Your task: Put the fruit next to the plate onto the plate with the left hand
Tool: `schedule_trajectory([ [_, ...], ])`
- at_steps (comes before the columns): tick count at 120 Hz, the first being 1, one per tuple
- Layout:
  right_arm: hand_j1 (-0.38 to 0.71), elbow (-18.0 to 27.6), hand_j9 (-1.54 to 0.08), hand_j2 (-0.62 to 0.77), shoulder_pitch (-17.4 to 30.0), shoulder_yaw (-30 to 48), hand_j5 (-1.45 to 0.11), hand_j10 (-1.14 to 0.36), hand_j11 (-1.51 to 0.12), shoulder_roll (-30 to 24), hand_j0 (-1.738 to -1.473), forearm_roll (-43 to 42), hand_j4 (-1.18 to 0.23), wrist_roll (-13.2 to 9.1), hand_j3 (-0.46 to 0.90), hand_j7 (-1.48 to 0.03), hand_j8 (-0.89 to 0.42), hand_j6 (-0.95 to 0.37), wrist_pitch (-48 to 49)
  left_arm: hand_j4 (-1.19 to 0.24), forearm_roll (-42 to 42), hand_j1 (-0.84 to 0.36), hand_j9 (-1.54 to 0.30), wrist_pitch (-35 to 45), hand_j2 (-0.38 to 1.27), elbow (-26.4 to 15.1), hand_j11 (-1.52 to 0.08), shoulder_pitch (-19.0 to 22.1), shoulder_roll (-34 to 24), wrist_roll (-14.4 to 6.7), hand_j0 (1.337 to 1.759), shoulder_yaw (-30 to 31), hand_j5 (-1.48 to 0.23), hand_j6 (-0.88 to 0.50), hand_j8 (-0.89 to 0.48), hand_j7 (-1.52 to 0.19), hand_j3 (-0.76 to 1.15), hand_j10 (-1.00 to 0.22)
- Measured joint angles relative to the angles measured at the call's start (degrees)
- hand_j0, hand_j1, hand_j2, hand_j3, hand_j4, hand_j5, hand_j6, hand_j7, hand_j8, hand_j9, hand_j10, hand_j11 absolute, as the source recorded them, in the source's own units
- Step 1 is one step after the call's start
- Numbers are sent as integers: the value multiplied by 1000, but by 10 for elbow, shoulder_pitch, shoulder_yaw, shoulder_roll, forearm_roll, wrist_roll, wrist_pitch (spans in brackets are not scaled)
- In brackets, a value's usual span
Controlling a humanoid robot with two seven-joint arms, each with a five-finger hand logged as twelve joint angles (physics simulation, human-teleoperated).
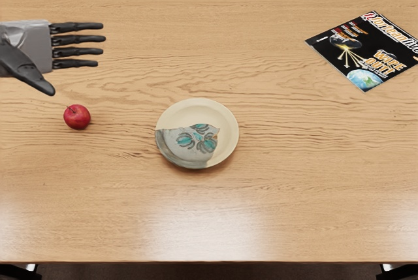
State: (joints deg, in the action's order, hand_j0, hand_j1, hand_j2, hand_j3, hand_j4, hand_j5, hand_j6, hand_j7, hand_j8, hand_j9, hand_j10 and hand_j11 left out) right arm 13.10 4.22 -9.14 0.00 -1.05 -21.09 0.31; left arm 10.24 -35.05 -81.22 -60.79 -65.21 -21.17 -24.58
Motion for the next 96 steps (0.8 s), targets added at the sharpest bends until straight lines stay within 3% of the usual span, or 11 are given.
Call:
schedule_trajectory([
  [44,-349,0,0,0,0,1,0,0,0,0,-1658,-2,0,0,0,0,0,0,0,-5,0,342,-8,0,1,-1,-8,1,-5,0,1658,-6,-8,-4,-5,-8,0,-5],
  [52,-349,-1,0,0,0,1,0,0,0,0,-1658,-1,0,0,0,0,0,0,0,-5,-19,341,-9,0,1,-1,-9,-14,2,-24,1658,-8,-9,-4,-5,-9,0,-5],
  [69,-349,-1,0,0,0,1,0,0,0,0,-1658,-1,0,0,0,0,0,0,0,-14,-193,332,-19,22,3,-42,-19,-79,34,-77,1658,-6,-19,-14,-14,-19,0,-15],
  [96,-349,-1,0,0,-5,2,0,0,0,0,-1658,-1,0,0,0,0,0,0,0,-32,-514,315,-38,142,6,-74,-38,-73,102,-127,1658,24,-38,-33,-33,-38,0,-32],
])
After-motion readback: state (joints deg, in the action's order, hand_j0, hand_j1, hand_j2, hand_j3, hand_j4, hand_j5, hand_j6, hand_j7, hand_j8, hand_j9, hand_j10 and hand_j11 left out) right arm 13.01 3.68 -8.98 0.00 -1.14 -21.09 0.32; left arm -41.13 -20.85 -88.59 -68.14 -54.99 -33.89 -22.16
